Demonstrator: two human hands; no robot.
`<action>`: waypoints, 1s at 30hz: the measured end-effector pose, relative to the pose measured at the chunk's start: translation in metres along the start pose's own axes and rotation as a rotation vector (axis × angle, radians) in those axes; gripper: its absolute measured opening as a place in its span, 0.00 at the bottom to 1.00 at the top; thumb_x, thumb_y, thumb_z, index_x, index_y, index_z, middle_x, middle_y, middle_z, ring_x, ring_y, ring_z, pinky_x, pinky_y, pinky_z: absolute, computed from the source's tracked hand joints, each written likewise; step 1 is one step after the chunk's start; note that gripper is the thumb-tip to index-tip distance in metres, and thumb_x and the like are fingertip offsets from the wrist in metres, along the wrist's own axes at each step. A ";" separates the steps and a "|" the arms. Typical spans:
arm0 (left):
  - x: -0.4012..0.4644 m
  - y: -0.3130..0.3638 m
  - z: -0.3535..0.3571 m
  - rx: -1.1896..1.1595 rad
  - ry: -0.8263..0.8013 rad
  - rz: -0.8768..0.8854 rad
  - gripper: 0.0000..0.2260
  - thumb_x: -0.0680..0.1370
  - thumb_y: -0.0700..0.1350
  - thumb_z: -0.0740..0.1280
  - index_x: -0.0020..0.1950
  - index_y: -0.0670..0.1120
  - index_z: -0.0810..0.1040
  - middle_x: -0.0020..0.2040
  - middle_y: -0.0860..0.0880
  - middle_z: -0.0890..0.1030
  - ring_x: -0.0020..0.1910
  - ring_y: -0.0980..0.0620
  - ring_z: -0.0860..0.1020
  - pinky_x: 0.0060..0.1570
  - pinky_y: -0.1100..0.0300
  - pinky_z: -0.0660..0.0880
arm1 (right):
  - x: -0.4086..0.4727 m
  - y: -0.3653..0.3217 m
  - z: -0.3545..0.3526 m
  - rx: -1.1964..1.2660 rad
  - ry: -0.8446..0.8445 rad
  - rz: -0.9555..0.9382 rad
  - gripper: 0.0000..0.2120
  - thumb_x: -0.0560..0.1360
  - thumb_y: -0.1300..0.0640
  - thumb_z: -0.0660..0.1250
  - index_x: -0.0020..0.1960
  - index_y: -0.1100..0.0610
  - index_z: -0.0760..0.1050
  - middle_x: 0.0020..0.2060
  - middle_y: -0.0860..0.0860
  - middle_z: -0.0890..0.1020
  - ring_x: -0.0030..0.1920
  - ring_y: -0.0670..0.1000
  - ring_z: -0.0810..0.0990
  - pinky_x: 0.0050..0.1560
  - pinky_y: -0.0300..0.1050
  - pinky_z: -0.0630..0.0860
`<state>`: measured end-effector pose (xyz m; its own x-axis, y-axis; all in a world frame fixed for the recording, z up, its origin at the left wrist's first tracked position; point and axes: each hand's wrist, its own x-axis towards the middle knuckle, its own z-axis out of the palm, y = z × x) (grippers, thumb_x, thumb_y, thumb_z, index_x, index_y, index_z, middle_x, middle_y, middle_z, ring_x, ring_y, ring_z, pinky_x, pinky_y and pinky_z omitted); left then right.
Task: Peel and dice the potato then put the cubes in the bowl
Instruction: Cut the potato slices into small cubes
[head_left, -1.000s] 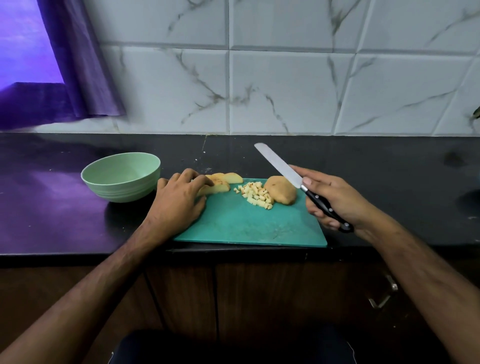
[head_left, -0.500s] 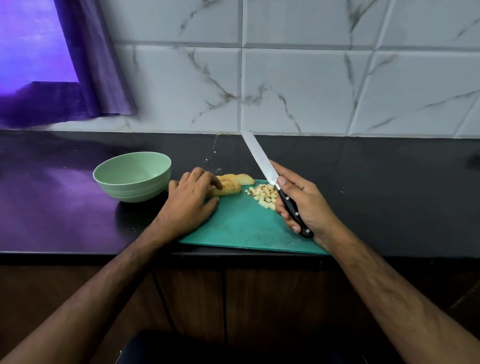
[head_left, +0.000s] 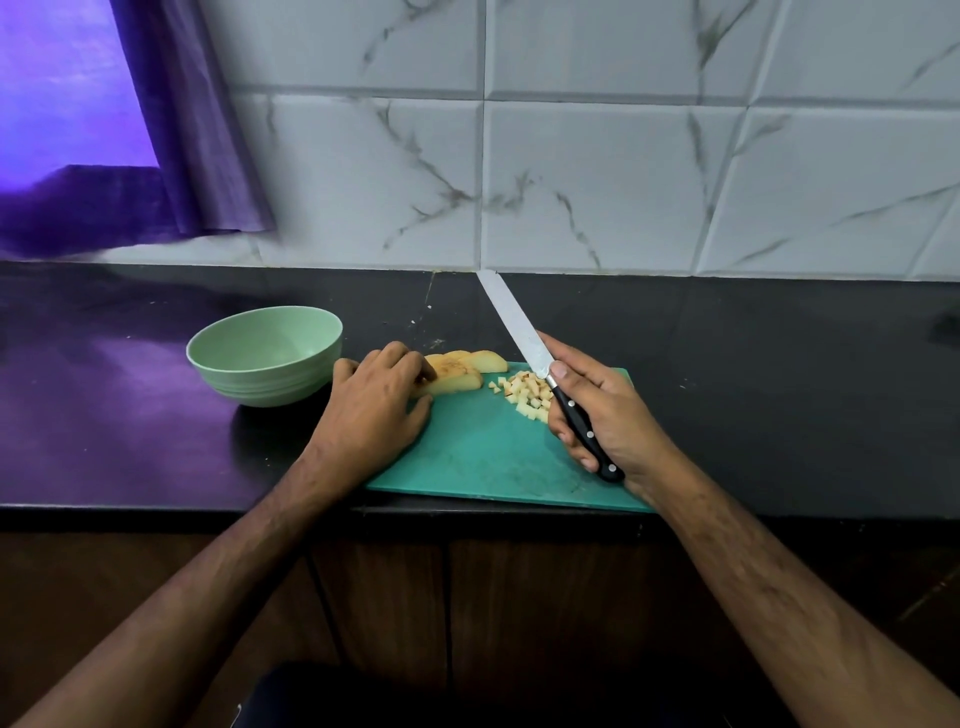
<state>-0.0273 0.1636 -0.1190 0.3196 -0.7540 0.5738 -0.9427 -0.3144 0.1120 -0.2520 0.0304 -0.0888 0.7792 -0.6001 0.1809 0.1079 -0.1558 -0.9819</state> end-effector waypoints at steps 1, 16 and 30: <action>0.000 0.000 0.000 0.006 0.009 0.007 0.09 0.77 0.48 0.69 0.57 0.51 0.78 0.54 0.53 0.76 0.54 0.49 0.77 0.53 0.49 0.64 | 0.000 0.000 0.000 -0.002 0.001 0.001 0.19 0.86 0.55 0.58 0.74 0.41 0.71 0.26 0.56 0.72 0.19 0.49 0.64 0.18 0.38 0.64; 0.001 0.001 0.003 0.052 0.018 0.019 0.12 0.76 0.51 0.70 0.59 0.51 0.77 0.54 0.52 0.76 0.54 0.48 0.76 0.53 0.49 0.63 | -0.001 -0.001 0.001 -0.025 0.009 0.009 0.19 0.86 0.55 0.58 0.75 0.42 0.71 0.26 0.56 0.73 0.19 0.49 0.64 0.18 0.37 0.65; -0.002 0.004 -0.005 -0.074 0.031 0.031 0.05 0.80 0.51 0.67 0.54 0.53 0.75 0.44 0.57 0.78 0.49 0.52 0.76 0.49 0.52 0.59 | 0.000 0.002 0.000 -0.049 0.019 0.014 0.19 0.86 0.55 0.59 0.74 0.41 0.71 0.26 0.55 0.74 0.20 0.50 0.65 0.20 0.40 0.64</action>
<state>-0.0319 0.1670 -0.1156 0.2882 -0.7440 0.6029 -0.9569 -0.2469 0.1527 -0.2517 0.0303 -0.0903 0.7687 -0.6169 0.1689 0.0666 -0.1854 -0.9804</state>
